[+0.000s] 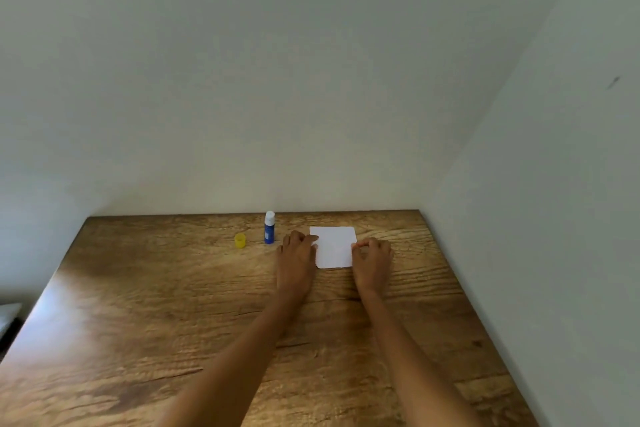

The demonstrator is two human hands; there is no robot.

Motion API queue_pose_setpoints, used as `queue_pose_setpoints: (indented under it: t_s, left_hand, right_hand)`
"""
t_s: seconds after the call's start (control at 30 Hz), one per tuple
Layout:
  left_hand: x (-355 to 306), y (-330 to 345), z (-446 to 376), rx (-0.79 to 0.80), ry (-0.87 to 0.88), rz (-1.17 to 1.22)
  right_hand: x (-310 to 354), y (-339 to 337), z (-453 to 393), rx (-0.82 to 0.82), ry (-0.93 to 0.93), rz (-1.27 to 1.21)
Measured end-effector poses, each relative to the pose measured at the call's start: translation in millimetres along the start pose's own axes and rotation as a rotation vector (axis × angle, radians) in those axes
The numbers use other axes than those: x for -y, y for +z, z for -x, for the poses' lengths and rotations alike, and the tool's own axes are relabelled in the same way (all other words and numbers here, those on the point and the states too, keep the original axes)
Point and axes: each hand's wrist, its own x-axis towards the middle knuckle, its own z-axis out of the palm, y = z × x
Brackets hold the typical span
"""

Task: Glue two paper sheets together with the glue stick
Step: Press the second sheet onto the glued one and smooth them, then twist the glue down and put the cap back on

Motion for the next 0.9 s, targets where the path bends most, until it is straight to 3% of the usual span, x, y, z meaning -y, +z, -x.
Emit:
queue_pose_setpoints:
  t_s: [0.17, 0.33, 0.53, 0.67, 0.9]
  left_hand:
    - [2.7, -22.8, 27.6, -0.229, -0.144, 0.31]
    - [27.0, -53.0, 30.9, -0.302, -0.279, 0.498]
    - [52.7, -66.1, 14.3, -0.246, -0.305, 0.496]
    - [67.7, -68.0, 2.6, -0.201, -0.27, 0.501]
    - [67.0, -93.3, -3.4, -0.094, -0.14, 0.604]
  right_hand:
    - [40.9, 12.0, 30.1, 0.119, -0.186, -0.119]
    - [95.9, 42.4, 50.3, 0.347, -0.289, -0.119]
    - [117.9, 71.6, 37.0, 0.326, -0.185, -0.135]
    - [119.7, 74.1, 36.0, 0.384, -0.16, -0.287]
    - [128.0, 49.0, 71.8, 0.469, -0.328, -0.453]
